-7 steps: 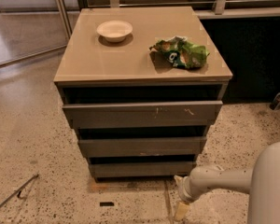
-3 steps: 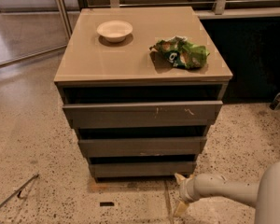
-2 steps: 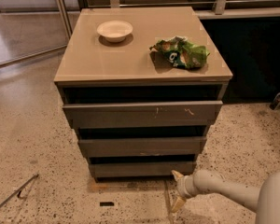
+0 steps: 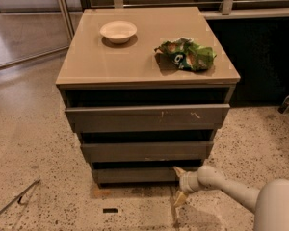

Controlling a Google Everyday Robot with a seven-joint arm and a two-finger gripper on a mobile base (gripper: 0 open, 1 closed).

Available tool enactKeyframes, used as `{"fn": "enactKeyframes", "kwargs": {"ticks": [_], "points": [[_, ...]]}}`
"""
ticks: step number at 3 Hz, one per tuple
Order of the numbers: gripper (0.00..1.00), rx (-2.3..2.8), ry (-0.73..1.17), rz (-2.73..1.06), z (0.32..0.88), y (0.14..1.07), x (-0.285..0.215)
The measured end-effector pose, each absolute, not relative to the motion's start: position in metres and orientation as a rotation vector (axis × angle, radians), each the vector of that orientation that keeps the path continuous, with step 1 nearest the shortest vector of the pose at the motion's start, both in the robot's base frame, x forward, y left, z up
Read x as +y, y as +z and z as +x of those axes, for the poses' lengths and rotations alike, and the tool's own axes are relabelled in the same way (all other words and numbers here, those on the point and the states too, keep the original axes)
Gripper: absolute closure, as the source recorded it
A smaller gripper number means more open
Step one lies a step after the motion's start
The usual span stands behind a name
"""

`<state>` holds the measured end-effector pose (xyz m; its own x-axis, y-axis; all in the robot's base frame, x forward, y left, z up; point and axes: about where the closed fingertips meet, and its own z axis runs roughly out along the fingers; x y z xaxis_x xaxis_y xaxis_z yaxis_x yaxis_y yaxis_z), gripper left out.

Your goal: Open bottom drawer

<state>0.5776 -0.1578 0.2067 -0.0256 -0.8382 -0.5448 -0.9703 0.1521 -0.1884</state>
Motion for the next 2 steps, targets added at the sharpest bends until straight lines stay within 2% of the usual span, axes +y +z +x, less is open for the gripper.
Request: {"fn": "enactKeyframes", "kwargs": {"ticks": [2], "points": [[0.0,1.881,0.265,-1.743,0.612,0.199,-0.158]]}}
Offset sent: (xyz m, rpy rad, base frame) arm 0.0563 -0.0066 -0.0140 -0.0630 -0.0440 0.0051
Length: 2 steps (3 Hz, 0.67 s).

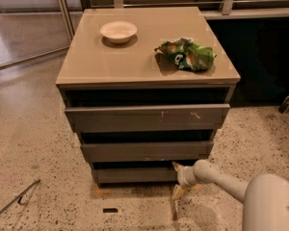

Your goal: Open bottom drawer

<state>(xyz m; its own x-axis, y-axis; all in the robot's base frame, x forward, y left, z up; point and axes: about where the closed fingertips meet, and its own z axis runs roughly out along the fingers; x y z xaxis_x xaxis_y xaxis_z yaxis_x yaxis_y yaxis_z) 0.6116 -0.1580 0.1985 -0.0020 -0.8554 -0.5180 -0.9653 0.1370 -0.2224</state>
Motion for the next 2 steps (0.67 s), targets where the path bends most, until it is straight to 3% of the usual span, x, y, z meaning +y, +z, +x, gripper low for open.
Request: {"fn": "enactKeyframes", "kwargs": {"ticks": [2], "points": [[0.0,1.941,0.281,-1.759,0.632,0.1671,-0.161]]}}
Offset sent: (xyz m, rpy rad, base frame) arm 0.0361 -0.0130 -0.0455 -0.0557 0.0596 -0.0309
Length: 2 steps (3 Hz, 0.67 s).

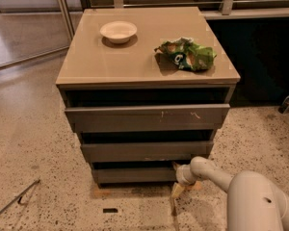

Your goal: Open bottom drawer

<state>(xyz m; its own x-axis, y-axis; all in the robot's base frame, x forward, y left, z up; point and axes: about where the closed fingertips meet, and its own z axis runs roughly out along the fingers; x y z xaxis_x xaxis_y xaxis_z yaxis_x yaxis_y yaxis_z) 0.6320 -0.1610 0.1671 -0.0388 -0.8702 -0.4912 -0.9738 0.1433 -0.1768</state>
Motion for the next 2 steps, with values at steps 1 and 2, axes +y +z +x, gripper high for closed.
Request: {"fn": "enactKeyframes", "kwargs": {"ticks": [1,2], "points": [[0.0,1.965,0.352,-1.768,0.6249,0.166,-0.1593],[0.0,1.991,0.423,-1.774,0.6165,0.1662,-0.1584]]}}
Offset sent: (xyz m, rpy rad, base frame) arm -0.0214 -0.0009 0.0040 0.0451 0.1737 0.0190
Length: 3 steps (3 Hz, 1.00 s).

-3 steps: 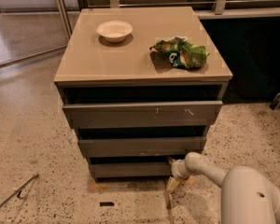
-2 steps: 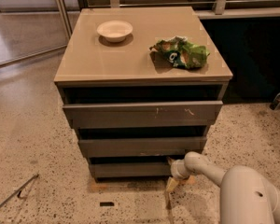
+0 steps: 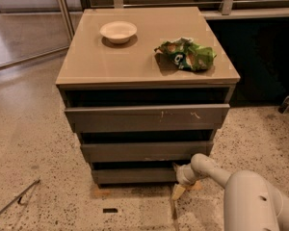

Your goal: Open bottom drawer

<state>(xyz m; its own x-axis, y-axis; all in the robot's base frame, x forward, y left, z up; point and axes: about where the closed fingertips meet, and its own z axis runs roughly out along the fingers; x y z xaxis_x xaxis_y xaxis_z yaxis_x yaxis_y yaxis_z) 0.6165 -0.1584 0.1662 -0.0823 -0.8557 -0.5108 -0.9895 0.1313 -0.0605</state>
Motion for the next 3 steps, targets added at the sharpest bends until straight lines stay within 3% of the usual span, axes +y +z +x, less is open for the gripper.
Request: {"fn": "enactKeyframes", "kwargs": {"ticks": [3], "points": [[0.0,2.052,0.627,-1.785,0.566,0.179,-0.163]]}}
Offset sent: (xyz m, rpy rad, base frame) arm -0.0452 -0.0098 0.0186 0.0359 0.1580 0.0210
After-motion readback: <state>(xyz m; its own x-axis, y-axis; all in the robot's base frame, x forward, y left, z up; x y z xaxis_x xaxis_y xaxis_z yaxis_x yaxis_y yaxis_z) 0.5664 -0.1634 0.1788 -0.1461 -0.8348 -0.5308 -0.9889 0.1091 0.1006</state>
